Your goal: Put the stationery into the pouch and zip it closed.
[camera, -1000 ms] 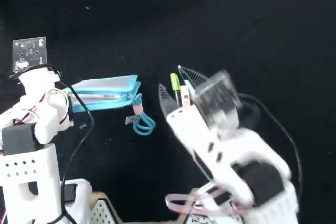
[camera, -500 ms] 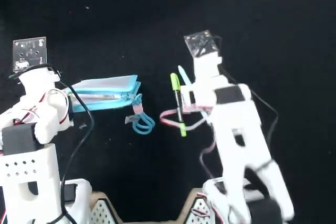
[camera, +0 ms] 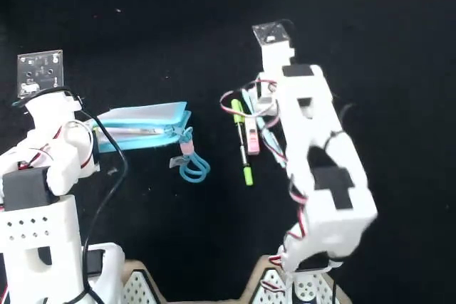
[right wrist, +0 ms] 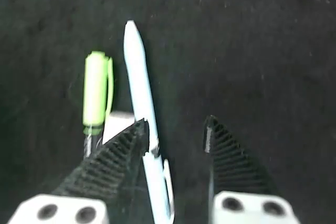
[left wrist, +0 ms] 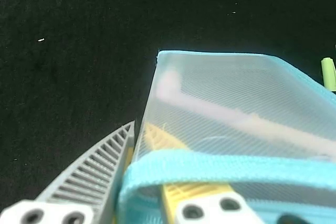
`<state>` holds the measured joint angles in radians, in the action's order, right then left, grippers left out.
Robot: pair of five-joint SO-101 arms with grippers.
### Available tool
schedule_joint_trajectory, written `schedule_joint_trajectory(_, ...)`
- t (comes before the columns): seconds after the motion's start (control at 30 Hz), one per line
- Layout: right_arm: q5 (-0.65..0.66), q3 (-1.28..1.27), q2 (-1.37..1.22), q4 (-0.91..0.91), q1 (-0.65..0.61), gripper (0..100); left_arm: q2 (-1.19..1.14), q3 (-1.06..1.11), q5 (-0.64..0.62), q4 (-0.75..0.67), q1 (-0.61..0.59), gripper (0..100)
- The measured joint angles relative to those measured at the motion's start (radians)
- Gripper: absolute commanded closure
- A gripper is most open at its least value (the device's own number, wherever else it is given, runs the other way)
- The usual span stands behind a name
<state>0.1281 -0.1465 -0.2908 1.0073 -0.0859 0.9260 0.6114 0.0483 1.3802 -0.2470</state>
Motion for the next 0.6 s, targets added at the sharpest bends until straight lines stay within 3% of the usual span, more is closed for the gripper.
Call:
schedule_joint_trajectory(0.4,0.012,0.229,-0.272,-0.006,-0.071,83.0,0.0,0.0,0.0,0.0,0.0,97)
schedule_joint_trajectory(0.47,0.035,0.25,-0.298,-0.006,-0.063,87.2,0.0,0.0,0.0,0.0,0.0,97)
schedule_joint_trajectory(0.53,0.089,0.27,-0.318,-0.006,-0.038,98.2,0.0,0.0,0.0,0.0,0.0,97)
schedule_joint_trajectory(0.6,0.153,0.284,-0.325,-0.006,-0.002,97.4,0.0,0.0,0.0,0.0,0.0,97)
